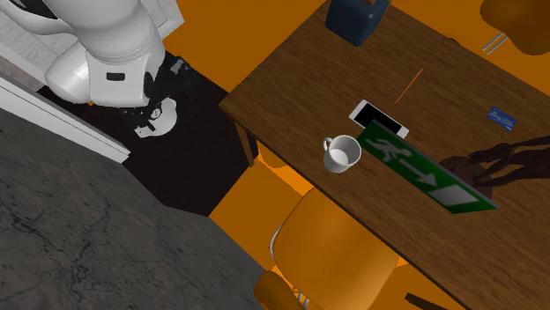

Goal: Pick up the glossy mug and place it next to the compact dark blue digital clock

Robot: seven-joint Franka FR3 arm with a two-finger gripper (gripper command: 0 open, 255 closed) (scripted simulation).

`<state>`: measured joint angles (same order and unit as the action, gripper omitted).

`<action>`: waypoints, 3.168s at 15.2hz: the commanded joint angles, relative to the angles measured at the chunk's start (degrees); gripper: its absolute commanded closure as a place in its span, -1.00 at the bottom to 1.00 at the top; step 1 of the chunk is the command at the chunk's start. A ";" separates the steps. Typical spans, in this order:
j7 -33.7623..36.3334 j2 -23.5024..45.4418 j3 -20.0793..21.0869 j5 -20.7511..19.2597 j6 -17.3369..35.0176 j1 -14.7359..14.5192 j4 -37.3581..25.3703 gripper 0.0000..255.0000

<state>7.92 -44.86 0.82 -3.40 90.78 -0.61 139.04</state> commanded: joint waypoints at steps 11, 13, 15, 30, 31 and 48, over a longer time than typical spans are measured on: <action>6.11 18.46 4.07 4.14 15.60 -1.74 -4.17 -1.00; 7.22 22.49 4.81 4.62 18.20 -2.00 -5.92 -1.00; 8.31 26.59 5.51 4.95 20.58 -2.26 -7.96 -1.00; 16.23 58.24 8.76 3.67 30.21 -4.96 -32.57 -1.00; 16.69 60.43 8.82 3.45 30.30 -5.26 -34.85 -1.00; 17.56 65.93 8.71 2.70 35.16 -5.99 -35.71 -1.00</action>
<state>25.48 21.08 9.52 -0.70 125.94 -6.60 103.33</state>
